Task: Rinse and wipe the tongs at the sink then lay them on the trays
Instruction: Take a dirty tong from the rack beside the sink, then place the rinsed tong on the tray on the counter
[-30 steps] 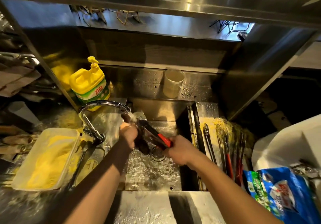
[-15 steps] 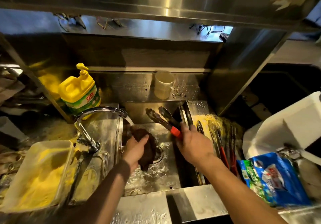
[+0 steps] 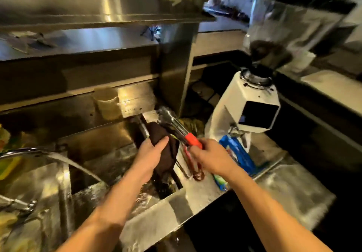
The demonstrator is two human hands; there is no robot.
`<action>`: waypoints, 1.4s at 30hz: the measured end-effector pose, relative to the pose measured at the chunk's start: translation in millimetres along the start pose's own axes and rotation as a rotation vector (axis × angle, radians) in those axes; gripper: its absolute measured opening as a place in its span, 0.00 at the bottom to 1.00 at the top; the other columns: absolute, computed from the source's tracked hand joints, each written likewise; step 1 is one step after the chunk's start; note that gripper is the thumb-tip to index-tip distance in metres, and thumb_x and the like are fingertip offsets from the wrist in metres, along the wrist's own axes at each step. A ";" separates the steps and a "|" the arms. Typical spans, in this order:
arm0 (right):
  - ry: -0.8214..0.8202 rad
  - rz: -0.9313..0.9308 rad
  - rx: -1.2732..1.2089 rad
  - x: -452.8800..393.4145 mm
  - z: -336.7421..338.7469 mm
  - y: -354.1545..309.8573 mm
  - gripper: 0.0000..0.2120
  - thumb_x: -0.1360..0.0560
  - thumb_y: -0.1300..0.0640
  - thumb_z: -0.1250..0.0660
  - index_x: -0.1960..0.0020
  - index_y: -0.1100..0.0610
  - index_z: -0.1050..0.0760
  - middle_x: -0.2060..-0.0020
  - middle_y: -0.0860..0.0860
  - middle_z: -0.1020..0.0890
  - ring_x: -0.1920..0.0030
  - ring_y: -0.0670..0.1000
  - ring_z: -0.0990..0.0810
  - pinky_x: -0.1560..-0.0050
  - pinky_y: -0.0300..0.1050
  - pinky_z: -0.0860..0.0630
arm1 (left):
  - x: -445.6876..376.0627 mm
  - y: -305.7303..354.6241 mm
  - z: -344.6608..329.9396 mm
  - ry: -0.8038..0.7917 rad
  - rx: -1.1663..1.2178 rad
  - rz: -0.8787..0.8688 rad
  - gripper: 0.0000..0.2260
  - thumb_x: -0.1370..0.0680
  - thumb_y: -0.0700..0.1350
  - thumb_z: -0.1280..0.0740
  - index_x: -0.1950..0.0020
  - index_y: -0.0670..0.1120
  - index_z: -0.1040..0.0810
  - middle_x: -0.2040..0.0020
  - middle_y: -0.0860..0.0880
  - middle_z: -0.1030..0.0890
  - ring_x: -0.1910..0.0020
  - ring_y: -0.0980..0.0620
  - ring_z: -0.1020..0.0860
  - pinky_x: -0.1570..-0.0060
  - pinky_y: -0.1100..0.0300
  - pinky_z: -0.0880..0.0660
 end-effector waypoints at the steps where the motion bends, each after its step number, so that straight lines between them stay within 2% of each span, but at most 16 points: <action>1: 0.047 -0.003 0.003 7.1 20.3 17.5 0.13 0.31 0.45 0.36 0.60 0.56 0.24 0.74 0.47 0.23 0.73 0.44 0.26 0.68 0.45 0.31 | 3.8 -1.0 -29.4 -0.040 -0.018 -0.006 0.04 0.21 0.45 0.32 0.48 0.48 0.19 0.52 0.45 0.15 0.54 0.46 0.17 0.46 0.50 0.22; 3: 0.103 0.003 0.046 17.5 47.2 38.8 0.11 0.28 0.47 0.35 0.61 0.54 0.25 0.74 0.47 0.24 0.72 0.42 0.26 0.68 0.42 0.32 | 10.8 -3.4 -69.2 -0.087 -0.046 -0.015 0.04 0.21 0.44 0.32 0.48 0.47 0.19 0.53 0.44 0.15 0.55 0.44 0.17 0.47 0.49 0.22; 7: 0.233 -0.061 0.037 49.6 115.5 100.8 0.08 0.28 0.47 0.34 0.59 0.52 0.22 0.68 0.48 0.22 0.64 0.50 0.24 0.65 0.47 0.35 | 33.1 -18.9 -173.6 -0.225 -0.113 -0.044 0.09 0.21 0.43 0.32 0.42 0.42 0.19 0.45 0.38 0.16 0.45 0.39 0.18 0.40 0.42 0.23; 10: 0.323 -0.118 0.037 82.4 165.0 152.5 0.11 0.30 0.45 0.34 0.61 0.53 0.24 0.70 0.47 0.22 0.68 0.46 0.24 0.71 0.39 0.35 | 53.7 -34.6 -253.0 -0.356 -0.134 -0.053 0.05 0.20 0.40 0.34 0.49 0.46 0.18 0.50 0.40 0.15 0.52 0.41 0.17 0.46 0.45 0.21; 12: 0.405 -0.166 0.002 105.5 194.5 184.3 0.11 0.31 0.44 0.34 0.63 0.51 0.27 0.72 0.45 0.23 0.70 0.40 0.23 0.74 0.33 0.34 | 66.6 -45.5 -302.1 -0.437 -0.163 -0.052 0.05 0.20 0.40 0.34 0.50 0.48 0.19 0.51 0.42 0.15 0.49 0.42 0.17 0.42 0.44 0.22; 14: 0.465 -0.205 -0.044 127.8 221.2 211.2 0.06 0.31 0.44 0.34 0.57 0.44 0.25 0.71 0.41 0.22 0.68 0.35 0.23 0.72 0.29 0.32 | 80.1 -55.6 -346.7 -0.495 -0.192 -0.048 0.03 0.21 0.42 0.32 0.50 0.47 0.19 0.51 0.44 0.14 0.47 0.42 0.17 0.39 0.42 0.23; 16: 0.530 -0.276 -0.063 154.3 250.1 241.3 0.06 0.30 0.44 0.34 0.54 0.42 0.24 0.69 0.41 0.21 0.67 0.40 0.21 0.68 0.33 0.30 | 97.1 -66.4 -394.7 -0.553 -0.211 -0.023 0.06 0.21 0.45 0.31 0.46 0.46 0.18 0.48 0.42 0.14 0.45 0.41 0.17 0.38 0.39 0.24; 17: 0.545 -0.306 -0.081 163.5 259.8 250.8 0.09 0.30 0.43 0.35 0.55 0.46 0.24 0.68 0.43 0.21 0.68 0.43 0.22 0.67 0.40 0.29 | 102.6 -70.9 -411.4 -0.580 -0.215 -0.008 0.09 0.22 0.46 0.31 0.44 0.46 0.18 0.47 0.41 0.14 0.45 0.41 0.17 0.39 0.38 0.23; 20: 0.605 -0.423 -0.369 201.5 294.1 282.6 0.21 0.34 0.37 0.38 0.56 0.55 0.23 0.68 0.51 0.21 0.73 0.48 0.26 0.71 0.45 0.31 | 127.6 -86.5 -472.2 -0.713 -0.251 -0.008 0.06 0.21 0.47 0.32 0.47 0.49 0.16 0.50 0.45 0.13 0.47 0.43 0.15 0.41 0.40 0.22; 24: 0.720 -0.545 -0.788 246.0 331.6 315.6 0.21 0.35 0.40 0.38 0.59 0.57 0.23 0.70 0.52 0.22 0.77 0.49 0.30 0.78 0.40 0.36 | 157.2 -104.7 -534.2 -0.803 -0.285 0.002 0.05 0.21 0.48 0.31 0.48 0.50 0.18 0.51 0.47 0.13 0.47 0.46 0.15 0.42 0.47 0.21; 27: 0.817 -0.447 -1.082 272.1 358.5 337.6 0.18 0.26 0.48 0.43 0.49 0.61 0.23 0.66 0.57 0.22 0.76 0.51 0.30 0.78 0.40 0.35 | 175.0 -117.7 -566.6 -0.854 -0.313 0.015 0.07 0.22 0.49 0.31 0.46 0.50 0.18 0.51 0.46 0.13 0.48 0.44 0.15 0.42 0.45 0.20; 31: 0.878 -0.318 -1.371 293.7 401.8 358.4 0.19 0.26 0.54 0.49 0.45 0.63 0.25 0.67 0.57 0.22 0.75 0.51 0.29 0.78 0.40 0.33 | 190.2 -130.8 -590.6 -0.930 -0.338 0.078 0.11 0.23 0.51 0.31 0.41 0.50 0.19 0.48 0.46 0.13 0.47 0.45 0.15 0.42 0.44 0.20; 33: 0.975 -0.365 -1.309 300.3 423.7 372.9 0.18 0.25 0.54 0.48 0.47 0.63 0.24 0.66 0.57 0.21 0.75 0.51 0.27 0.78 0.41 0.31 | 194.1 -135.7 -597.6 -0.954 -0.349 0.098 0.11 0.22 0.50 0.31 0.40 0.50 0.20 0.47 0.46 0.14 0.47 0.46 0.16 0.43 0.46 0.20; 37: 1.148 -0.670 -0.838 310.8 461.4 407.8 0.12 0.23 0.53 0.45 0.52 0.59 0.27 0.63 0.56 0.23 0.73 0.51 0.24 0.74 0.46 0.24 | 197.5 -143.5 -608.2 -0.967 -0.374 0.113 0.10 0.21 0.50 0.32 0.41 0.50 0.20 0.47 0.47 0.14 0.47 0.47 0.16 0.49 0.52 0.19; 40: 1.074 -0.915 -0.449 314.3 481.8 430.4 0.18 0.22 0.46 0.43 0.50 0.61 0.27 0.57 0.59 0.22 0.70 0.55 0.21 0.63 0.53 0.20 | 197.5 -148.5 -615.4 -0.974 -0.397 0.122 0.12 0.21 0.50 0.32 0.40 0.49 0.20 0.47 0.47 0.14 0.47 0.46 0.16 0.46 0.50 0.19; 42: 0.981 -1.022 -0.177 313.6 487.5 435.9 0.24 0.22 0.42 0.43 0.41 0.62 0.28 0.45 0.61 0.24 0.66 0.57 0.19 0.67 0.48 0.25 | 197.0 -150.1 -616.7 -0.980 -0.400 0.127 0.12 0.21 0.51 0.32 0.40 0.49 0.20 0.47 0.47 0.14 0.47 0.46 0.15 0.45 0.49 0.19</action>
Point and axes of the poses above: each hand's wrist, its own x-axis away from the middle knuckle, its own z-axis out of the back of the hand, y = z × x, the point moved 2 cm from there along -x, towards the middle knuckle
